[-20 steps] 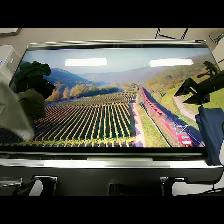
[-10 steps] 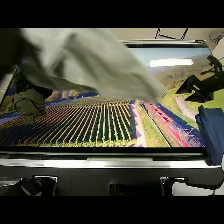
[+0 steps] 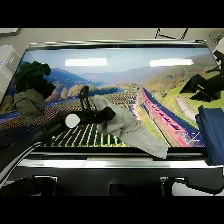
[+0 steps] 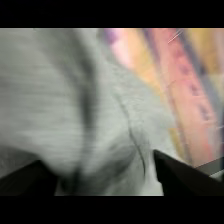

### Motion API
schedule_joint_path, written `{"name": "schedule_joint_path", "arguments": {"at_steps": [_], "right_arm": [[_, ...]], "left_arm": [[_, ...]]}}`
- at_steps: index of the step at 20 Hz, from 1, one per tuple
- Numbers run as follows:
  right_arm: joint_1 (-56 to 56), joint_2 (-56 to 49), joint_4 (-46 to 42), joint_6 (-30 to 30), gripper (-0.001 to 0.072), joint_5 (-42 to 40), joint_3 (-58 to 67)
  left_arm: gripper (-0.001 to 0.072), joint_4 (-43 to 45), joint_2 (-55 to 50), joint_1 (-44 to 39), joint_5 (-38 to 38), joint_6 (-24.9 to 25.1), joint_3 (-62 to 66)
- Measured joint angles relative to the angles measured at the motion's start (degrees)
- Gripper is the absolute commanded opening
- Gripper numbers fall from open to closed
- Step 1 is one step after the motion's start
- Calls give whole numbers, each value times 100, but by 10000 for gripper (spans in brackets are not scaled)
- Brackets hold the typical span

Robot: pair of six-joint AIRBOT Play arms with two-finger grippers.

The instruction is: Fold the clothes and pants, and hang the long-sleeved shirts on hangers.

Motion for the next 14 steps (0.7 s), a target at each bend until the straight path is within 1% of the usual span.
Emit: {"name": "schedule_joint_path", "arguments": {"at_steps": [2, 3, 5, 7, 8, 10, 12, 14], "right_arm": [[0, 7, -57, -37, 655, 2, -94], [0, 9, -96, -61, 699, 0, -225], [0, 17, -175, -76, 705, 2, -649], [0, 81, -299, -120, 714, 2, -1296], [0, 131, -387, -142, 714, -24, -1661], [0, 273, -627, -168, 714, -142, -2430], [0, 455, -837, -188, 715, -302, -3143], [0, 658, -973, -208, 716, -463, -3759]], "left_arm": [[720, -26, -46, 367, -549, 494, 103], [720, -39, 7, 608, -885, 778, 208], [720, -46, 170, 1213, -1510, 1266, 450], [720, -57, 286, 1810, -2247, 1648, 584], [720, -61, 313, 2059, -2601, 1836, 564], [720, -142, 343, 2337, -3053, 2203, 278], [720, -546, 350, 2367, -3064, 2623, -247], [720, -1252, 291, 2201, -2763, 3123, -809]]}}
